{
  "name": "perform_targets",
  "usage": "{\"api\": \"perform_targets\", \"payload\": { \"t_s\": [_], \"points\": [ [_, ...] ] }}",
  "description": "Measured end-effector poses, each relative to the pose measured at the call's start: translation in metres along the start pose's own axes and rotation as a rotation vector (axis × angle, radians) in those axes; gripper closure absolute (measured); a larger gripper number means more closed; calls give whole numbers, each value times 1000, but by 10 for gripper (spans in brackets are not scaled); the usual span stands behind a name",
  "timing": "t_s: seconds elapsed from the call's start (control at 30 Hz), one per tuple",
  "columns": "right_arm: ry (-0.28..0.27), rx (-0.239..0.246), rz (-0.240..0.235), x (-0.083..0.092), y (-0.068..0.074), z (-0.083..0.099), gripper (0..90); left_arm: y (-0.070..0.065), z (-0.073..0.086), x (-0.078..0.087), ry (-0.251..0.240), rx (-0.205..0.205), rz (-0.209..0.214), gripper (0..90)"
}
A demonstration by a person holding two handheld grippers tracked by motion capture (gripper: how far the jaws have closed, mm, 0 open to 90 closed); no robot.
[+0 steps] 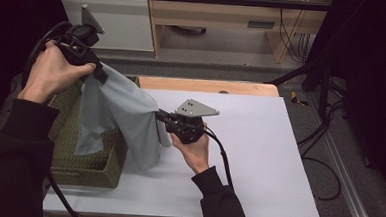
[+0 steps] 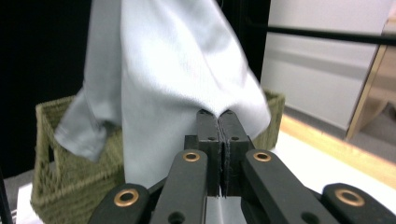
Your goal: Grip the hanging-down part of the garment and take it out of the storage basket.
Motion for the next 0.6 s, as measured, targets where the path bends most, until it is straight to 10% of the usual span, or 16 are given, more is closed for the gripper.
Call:
{"api": "perform_targets", "payload": {
  "t_s": [0.2, 0.6],
  "points": [
    [25, -20, -2, -4, -2, 22, 818, -4, 0, -1, -1, -8, 0, 796],
    [-54, -37, -13, 33, 12, 16, 380, -6, 1, -4, -6, -12, 11, 796]
  ]
}}
Point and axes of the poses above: each handheld gripper's, and its own axes: x roughly backward along the jaws, z roughly out of its underside, y roughly to its left, the point moved 10 cm from there along -x, roughly forward along the jaws, and after that the axes turned 12 degrees about -z, right-handed, at the moved point
